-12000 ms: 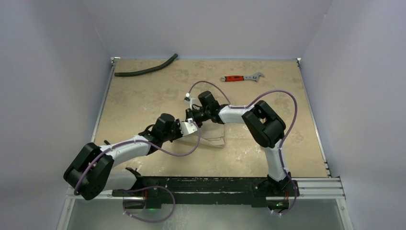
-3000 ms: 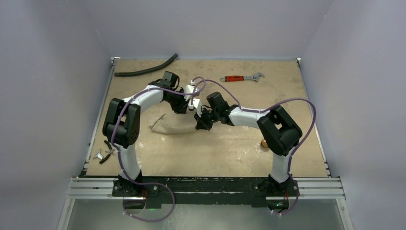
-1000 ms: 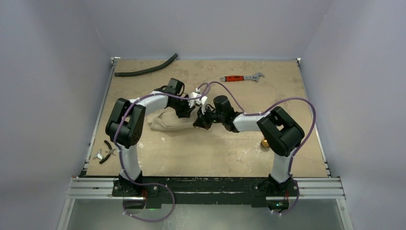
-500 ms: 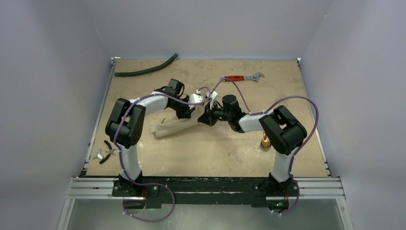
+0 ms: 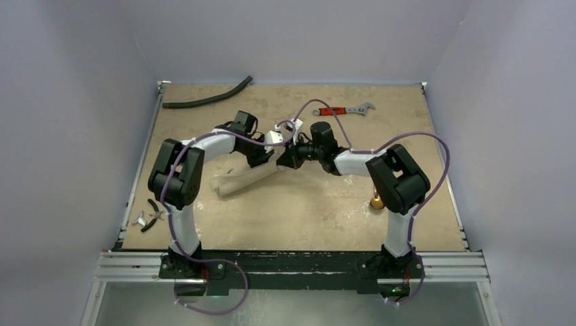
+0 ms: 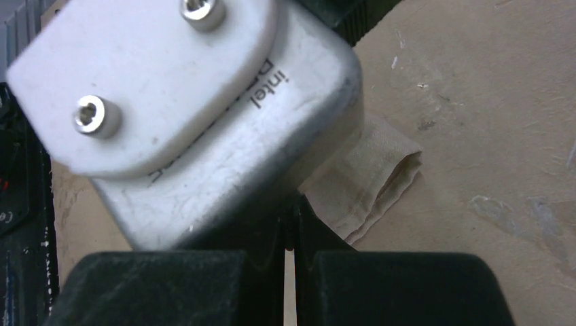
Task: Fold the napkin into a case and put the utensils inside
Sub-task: Smooth out the smaller rectangle-folded napkin at the center of the board.
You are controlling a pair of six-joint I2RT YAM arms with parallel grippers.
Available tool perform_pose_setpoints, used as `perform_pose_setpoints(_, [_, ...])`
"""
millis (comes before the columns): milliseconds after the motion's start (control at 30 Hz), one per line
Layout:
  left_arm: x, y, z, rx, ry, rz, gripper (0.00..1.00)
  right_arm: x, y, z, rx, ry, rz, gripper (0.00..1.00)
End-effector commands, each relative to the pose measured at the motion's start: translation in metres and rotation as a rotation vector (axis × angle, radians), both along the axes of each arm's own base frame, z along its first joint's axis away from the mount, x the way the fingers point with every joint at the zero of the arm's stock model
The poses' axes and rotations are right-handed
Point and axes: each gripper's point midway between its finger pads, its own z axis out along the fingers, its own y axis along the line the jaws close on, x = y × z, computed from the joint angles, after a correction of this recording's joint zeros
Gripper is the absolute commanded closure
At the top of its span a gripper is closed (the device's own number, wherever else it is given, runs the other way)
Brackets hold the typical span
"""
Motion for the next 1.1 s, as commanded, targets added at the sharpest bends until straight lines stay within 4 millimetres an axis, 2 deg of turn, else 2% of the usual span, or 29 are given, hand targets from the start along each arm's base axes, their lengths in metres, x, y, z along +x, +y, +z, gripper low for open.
perform_pose_setpoints(0, [-0.053, 0.009, -0.031, 0.084, 0.16, -0.091, 0.85, 0.008, 0.004, -0.014, -0.049, 0.027, 0.003, 1.0])
perform_pose_setpoints(233, [-0.059, 0.005, -0.029, 0.062, 0.176, -0.114, 0.86, 0.029, 0.012, -0.038, -0.116, 0.045, 0.011, 1.0])
perform_pose_setpoints(300, [-0.058, 0.003, -0.027, 0.056, 0.171, -0.12, 0.86, 0.03, 0.013, -0.049, -0.141, 0.082, 0.008, 1.0])
perform_pose_setpoints(500, [-0.045, -0.002, -0.016, 0.039, 0.129, -0.108, 0.85, 0.01, 0.003, -0.087, -0.196, 0.187, 0.008, 1.0])
perform_pose_setpoints(633, [-0.047, -0.009, -0.011, 0.009, 0.144, -0.116, 0.84, -0.001, 0.001, -0.105, -0.23, 0.233, 0.013, 1.0])
perform_pose_setpoints(767, [-0.056, -0.016, -0.008, -0.032, 0.16, -0.146, 0.84, -0.021, 0.0, -0.108, -0.21, 0.241, 0.028, 1.0])
perform_pose_setpoints(933, [-0.057, -0.022, -0.004, -0.073, 0.162, -0.142, 0.81, -0.042, -0.002, -0.086, -0.116, 0.234, 0.049, 1.0])
perform_pose_setpoints(1067, [-0.054, -0.03, 0.005, -0.098, 0.16, -0.145, 0.78, -0.042, 0.0, -0.075, -0.098, 0.222, 0.053, 1.0])
